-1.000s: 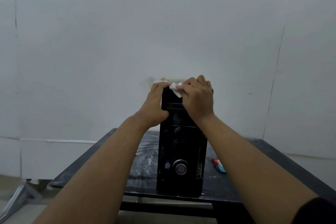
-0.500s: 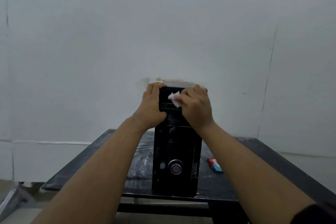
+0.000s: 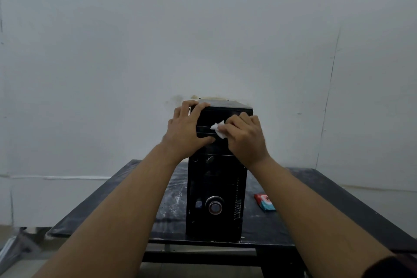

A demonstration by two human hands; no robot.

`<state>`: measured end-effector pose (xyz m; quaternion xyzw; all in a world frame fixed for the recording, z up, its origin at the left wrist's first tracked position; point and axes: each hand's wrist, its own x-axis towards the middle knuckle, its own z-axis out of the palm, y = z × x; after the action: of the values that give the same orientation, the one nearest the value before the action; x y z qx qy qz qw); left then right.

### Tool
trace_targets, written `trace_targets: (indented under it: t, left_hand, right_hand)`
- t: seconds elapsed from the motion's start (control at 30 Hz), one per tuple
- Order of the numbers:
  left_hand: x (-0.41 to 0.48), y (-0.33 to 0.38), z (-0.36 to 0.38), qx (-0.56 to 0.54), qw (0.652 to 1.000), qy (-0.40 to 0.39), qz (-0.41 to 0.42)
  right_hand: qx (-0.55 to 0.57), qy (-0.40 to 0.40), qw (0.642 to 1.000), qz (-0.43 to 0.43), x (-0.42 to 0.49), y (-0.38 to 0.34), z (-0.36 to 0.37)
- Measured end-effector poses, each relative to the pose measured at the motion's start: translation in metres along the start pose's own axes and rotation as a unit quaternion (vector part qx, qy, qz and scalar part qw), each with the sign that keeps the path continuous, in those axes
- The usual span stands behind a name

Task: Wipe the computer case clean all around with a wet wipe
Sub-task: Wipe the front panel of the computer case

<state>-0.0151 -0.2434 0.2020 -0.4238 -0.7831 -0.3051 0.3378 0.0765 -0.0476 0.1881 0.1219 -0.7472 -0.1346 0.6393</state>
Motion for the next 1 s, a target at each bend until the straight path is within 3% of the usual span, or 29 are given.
trace_targets:
  t: [0.13,0.23,0.3,0.43,0.6,0.8,1.0]
  left_hand:
    - [0.006,0.0,0.005,0.001,1.0,0.0,0.001]
    - [0.007,0.003,0.009,-0.03,0.999,0.012,0.005]
    - [0.005,0.005,0.011,-0.049,0.999,0.013,0.002]
    - [0.003,0.003,0.01,-0.057,0.998,0.001,0.009]
    - [0.003,0.006,0.009,-0.068,0.998,-0.01,0.005]
    - [0.003,0.008,0.011,-0.077,0.997,-0.007,0.003]
    - [0.004,0.008,0.007,-0.092,0.996,-0.021,0.003]
  right_hand:
    - [-0.037,-0.014,0.998,-0.046,0.019,0.02,-0.005]
    - [-0.027,0.033,0.996,0.082,0.034,0.024,-0.012]
    - [0.006,0.043,0.992,0.118,0.028,0.017,-0.01]
    - [0.037,0.014,0.995,0.087,-0.014,0.005,-0.003]
    - [-0.033,0.01,0.999,0.014,-0.003,0.019,-0.011]
    - [-0.016,0.082,0.98,0.18,0.016,0.02,-0.015]
    - [-0.017,0.032,0.992,0.121,-0.033,0.007,-0.014]
